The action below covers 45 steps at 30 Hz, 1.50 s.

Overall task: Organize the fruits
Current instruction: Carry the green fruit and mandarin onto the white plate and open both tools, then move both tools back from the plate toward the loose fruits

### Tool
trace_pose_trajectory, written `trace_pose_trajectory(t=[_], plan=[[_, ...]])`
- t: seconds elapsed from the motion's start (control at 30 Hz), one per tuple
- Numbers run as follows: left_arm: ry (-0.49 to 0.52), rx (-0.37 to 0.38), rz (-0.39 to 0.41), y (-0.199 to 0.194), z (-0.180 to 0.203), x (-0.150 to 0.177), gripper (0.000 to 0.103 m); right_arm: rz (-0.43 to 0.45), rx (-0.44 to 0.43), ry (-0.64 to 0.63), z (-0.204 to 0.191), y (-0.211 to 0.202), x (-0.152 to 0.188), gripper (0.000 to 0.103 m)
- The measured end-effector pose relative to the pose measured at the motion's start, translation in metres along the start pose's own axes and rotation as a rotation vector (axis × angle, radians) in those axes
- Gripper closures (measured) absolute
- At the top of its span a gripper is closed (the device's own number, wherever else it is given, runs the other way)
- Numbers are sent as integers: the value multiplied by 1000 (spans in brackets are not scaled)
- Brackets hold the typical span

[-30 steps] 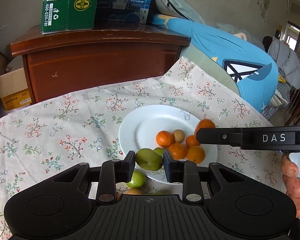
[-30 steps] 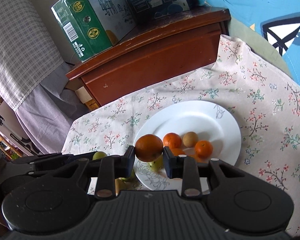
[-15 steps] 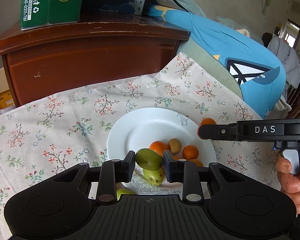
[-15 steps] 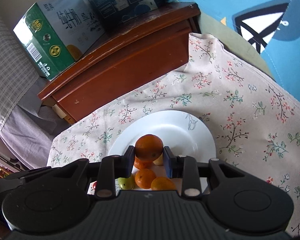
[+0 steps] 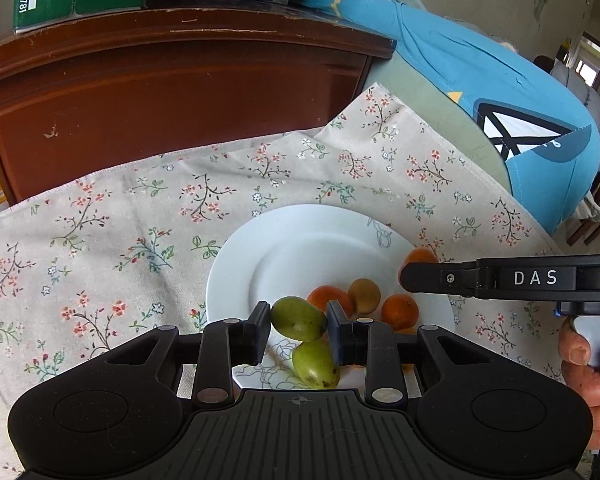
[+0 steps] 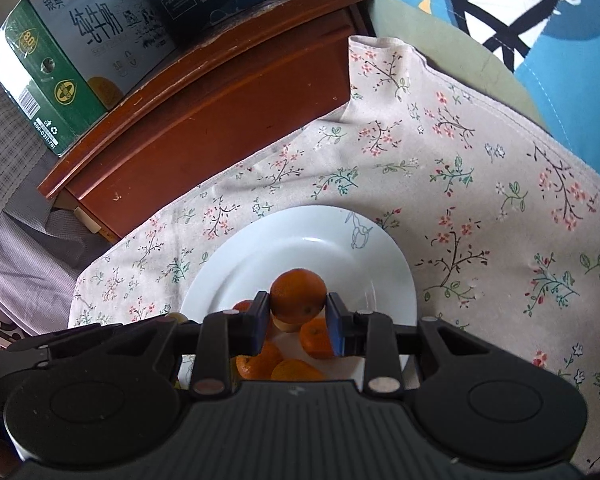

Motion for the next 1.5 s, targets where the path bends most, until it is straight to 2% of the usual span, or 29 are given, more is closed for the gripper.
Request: trace_pose_trajectory(t=[0.37, 0.4, 0.53, 0.63, 0.73, 0.87, 1.23, 1.27, 1.33, 1.5], plan=[[-5, -2, 17, -2, 3, -5, 73, 16, 7, 22, 2, 2, -3, 70], [-2, -5, 20, -3, 3, -6, 69, 20, 2, 22, 2, 1, -3, 70], [-18, -47, 52, -15, -1, -10, 42, 23, -10, 7, -3, -2, -3, 68], [-31, -71, 68, -23, -6, -15, 39, 22, -14, -7, -6, -2, -1, 67], [-54, -103, 73, -32, -15, -18, 31, 11, -14, -15, -8, 0, 2, 67], [-47, -153, 70, -41, -23, -18, 30, 0, -25, -9, -10, 1, 6, 65], [-57, -198, 52, -57, -40, -11, 29, -14, -63, -74, -26, -3, 17, 65], [-57, -197, 48, -59, -41, -11, 29, -14, -67, -85, -29, -4, 18, 65], [-57, -192, 44, -64, -44, -9, 21, -14, -77, -109, -33, -7, 22, 65], [-58, -204, 54, -78, -54, -4, 20, -20, -105, -171, -48, -15, 34, 65]])
Point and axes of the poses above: each gripper's, at about its wrist camera, not at the fingertips, and y roughly the way its jaws point, z to its right, x to its underside, the point moved 5 cm from there along y, roughly the way its jaws point, and after that the axes turned 1 degree about -x, right-handed, at the moved point
